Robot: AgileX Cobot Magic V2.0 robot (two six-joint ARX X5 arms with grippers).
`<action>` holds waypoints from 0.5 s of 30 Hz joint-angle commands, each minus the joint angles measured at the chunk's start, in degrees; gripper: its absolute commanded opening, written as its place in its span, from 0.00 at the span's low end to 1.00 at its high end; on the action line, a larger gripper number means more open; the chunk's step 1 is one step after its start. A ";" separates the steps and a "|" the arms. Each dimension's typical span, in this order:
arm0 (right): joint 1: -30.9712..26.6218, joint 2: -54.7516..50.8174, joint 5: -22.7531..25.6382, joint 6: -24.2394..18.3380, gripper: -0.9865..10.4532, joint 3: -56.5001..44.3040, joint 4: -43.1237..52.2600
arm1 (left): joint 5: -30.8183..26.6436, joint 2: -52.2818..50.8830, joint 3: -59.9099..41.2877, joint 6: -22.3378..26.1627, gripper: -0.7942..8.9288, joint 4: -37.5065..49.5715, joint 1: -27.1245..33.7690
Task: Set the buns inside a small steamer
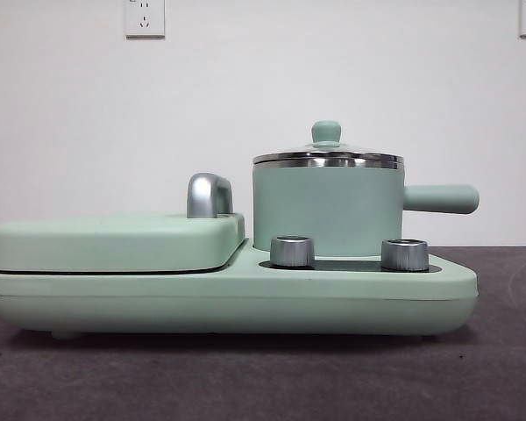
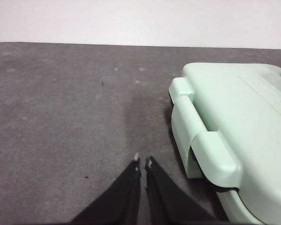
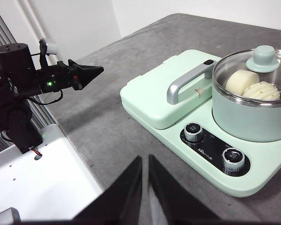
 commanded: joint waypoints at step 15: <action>0.55 0.15 0.00 -0.28 0.10 0.50 0.61 | -0.17 -0.07 -1.40 0.31 0.11 0.33 2.16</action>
